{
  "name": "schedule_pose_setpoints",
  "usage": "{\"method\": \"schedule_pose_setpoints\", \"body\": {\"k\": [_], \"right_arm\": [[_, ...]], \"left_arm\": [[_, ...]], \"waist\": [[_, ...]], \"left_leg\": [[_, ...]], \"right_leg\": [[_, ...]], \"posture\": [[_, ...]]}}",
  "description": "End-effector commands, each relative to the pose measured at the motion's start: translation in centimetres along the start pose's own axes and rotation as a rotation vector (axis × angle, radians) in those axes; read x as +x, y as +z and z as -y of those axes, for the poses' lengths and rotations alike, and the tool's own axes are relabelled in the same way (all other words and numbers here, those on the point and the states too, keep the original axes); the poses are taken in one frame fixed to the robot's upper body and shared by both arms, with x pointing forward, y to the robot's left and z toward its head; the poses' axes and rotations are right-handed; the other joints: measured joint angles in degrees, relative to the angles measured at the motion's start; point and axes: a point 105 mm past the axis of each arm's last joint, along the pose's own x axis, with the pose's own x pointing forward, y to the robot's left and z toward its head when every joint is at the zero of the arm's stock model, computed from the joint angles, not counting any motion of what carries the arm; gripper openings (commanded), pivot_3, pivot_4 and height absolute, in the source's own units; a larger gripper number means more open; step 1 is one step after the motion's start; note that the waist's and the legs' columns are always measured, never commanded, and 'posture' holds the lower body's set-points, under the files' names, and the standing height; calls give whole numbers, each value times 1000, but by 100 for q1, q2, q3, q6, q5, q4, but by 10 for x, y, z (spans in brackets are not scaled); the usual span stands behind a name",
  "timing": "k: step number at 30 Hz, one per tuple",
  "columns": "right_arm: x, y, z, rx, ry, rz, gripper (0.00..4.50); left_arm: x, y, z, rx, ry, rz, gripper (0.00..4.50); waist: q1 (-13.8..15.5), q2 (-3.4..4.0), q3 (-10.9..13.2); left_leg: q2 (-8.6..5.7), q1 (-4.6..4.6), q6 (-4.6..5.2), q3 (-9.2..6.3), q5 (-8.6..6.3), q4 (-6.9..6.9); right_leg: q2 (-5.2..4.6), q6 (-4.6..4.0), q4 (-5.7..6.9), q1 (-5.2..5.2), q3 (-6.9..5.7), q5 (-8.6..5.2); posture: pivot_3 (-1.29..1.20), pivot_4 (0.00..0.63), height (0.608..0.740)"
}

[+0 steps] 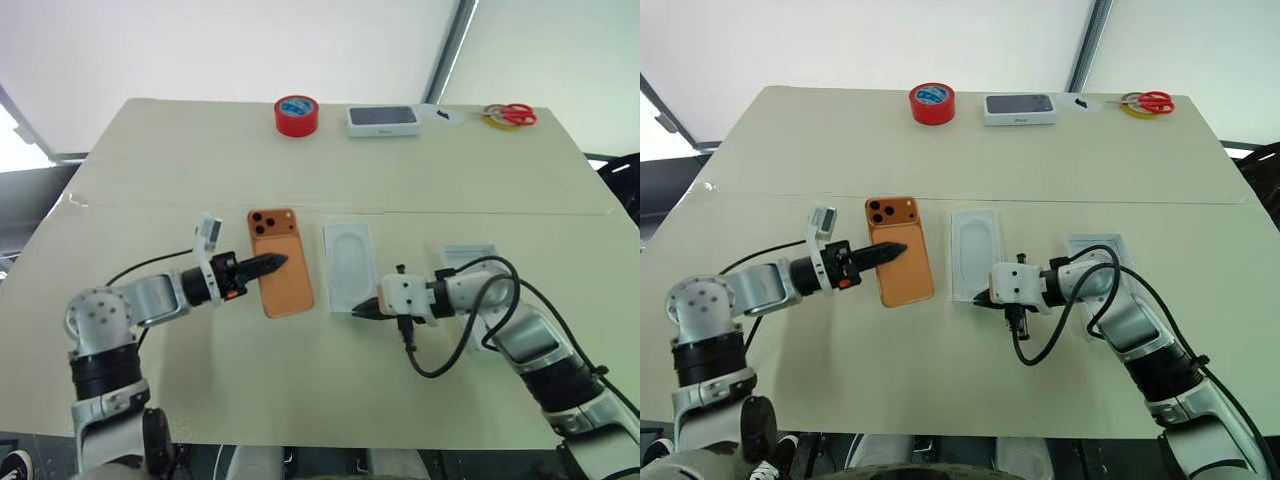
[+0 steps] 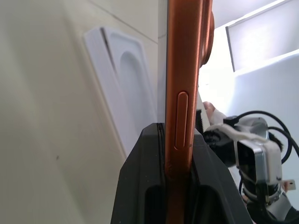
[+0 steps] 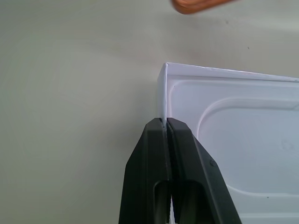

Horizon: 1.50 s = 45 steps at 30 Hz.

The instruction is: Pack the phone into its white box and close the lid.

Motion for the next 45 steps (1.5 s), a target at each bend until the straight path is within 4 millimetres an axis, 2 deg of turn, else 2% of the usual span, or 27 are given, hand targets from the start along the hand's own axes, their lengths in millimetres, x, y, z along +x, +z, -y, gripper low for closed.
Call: {"method": "schedule_pose_setpoints", "body": {"k": [1,7,8,11,15,17,21,24,27,34,38,41,45], "right_arm": [[10,30,3,-27,-30,64,65],[19,40,7,12,-52,93,65],[20,44,6,16,-46,110,308],[18,44,6,12,-29,110,1421],[3,48,8,10,-33,152,3484],[-8,47,13,19,-48,159,3484],[-32,20,31,18,-122,69,3484],[-48,-6,52,29,-214,-17,3484],[-52,-13,57,16,-233,-40,3484],[-51,-25,54,10,-232,-71,3484],[-51,-26,54,2,-235,-77,3536],[-48,-24,55,2,-240,-71,3536],[-44,-23,54,-5,-241,-64,3536]], "left_arm": [[15,16,20,47,-92,34,0],[32,15,15,37,-116,-2,0],[34,15,13,38,-109,-10,0],[39,12,12,36,-126,-41,0],[40,7,5,21,-135,-79,0],[41,6,3,8,-142,-88,0],[47,1,-2,5,-152,-123,0],[56,3,-3,0,-154,-134,0],[61,-1,-6,13,-146,-160,0],[72,-7,-8,7,-157,-205,0],[76,-8,-14,7,-125,-230,1868],[76,-9,-7,41,-156,-254,3278],[73,-7,-8,67,-109,-305,3278]], "waist": [[1,-1,0],[-2,-3,2],[-2,-3,4],[8,-6,8],[-1,-7,10],[4,-6,10],[20,-12,14],[11,-13,15],[0,-12,17],[-4,-10,19],[7,-10,19],[3,-10,19],[-1,-10,19]], "left_leg": [[1,0,0,0,0,3],[3,0,0,0,0,16],[3,0,0,1,0,16],[4,-1,0,1,0,18],[4,-1,0,1,0,20],[5,-1,0,1,0,19],[3,-1,2,1,-1,25],[4,-1,2,1,-1,25],[5,-3,4,3,-1,24],[9,-3,4,7,0,28],[9,-3,4,6,0,31],[9,-3,3,5,0,32],[10,-2,3,5,0,32]], "right_leg": [[2,0,1,1,0,0],[11,1,3,5,0,0],[11,2,3,5,0,0],[14,2,5,5,-1,0],[14,2,4,5,-1,0],[15,2,4,5,-1,0],[13,3,4,11,-2,0],[14,3,4,9,-2,0],[14,3,5,6,-1,0],[19,4,11,4,-1,0],[18,4,11,6,-1,0],[18,4,12,7,-1,0],[20,4,13,6,-1,0]], "posture": [[0,150,730],[0,150,730],[0,150,730],[0,150,730],[0,150,730],[0,150,730],[0,150,730],[0,150,730],[0,150,730],[0,150,730],[0,150,730],[0,150,730],[0,150,730]]}}
